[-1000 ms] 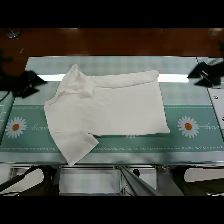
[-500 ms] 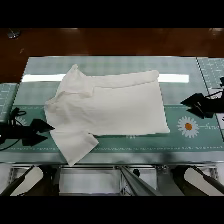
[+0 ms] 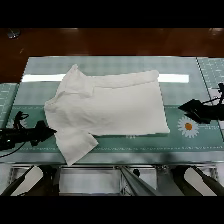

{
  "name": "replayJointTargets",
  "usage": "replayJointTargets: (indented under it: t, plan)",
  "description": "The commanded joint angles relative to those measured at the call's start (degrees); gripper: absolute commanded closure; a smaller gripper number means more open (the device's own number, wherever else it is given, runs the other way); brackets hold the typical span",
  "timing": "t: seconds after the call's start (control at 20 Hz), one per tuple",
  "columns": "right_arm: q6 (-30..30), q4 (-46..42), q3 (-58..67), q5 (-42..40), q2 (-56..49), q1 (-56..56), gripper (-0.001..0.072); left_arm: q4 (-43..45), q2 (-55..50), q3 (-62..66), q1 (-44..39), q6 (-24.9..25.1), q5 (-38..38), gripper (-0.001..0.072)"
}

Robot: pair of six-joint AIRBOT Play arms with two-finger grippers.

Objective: Fold the shirts.

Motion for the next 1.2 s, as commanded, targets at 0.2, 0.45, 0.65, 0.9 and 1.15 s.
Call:
replayJointTargets:
  t: [0.2,0.45,0.65,0.9,1.15]
  plan:
    - [8.35,-11.43,-8.59,4.55,-0.07,1.57,0.009,-1.77,0.07,-0.33,0.07,3.15,-0.09,0.0677]
    - [8.22,-7.52,-9.66,2.21,-6.71,10.75,0.009,-1.77,0.07,-0.33,0.07,3.13,-0.13,0.0677]
    - [9.53,-2.99,-5.73,-3.34,-11.85,16.39,0.009,-1.77,0.07,-0.33,0.04,3.15,-0.11,0.0677]
    - [4.96,1.05,2.89,-2.84,-14.58,22.29,0.0691,-9.99,0.68,1.31,-0.07,4.61,-0.57,0.0678]
    - [5.95,0.5,36.59,2.86,-14.53,21.81,0.0692,-28.17,8.17,24.17,-5.01,6.08,-1.07,0.0679]
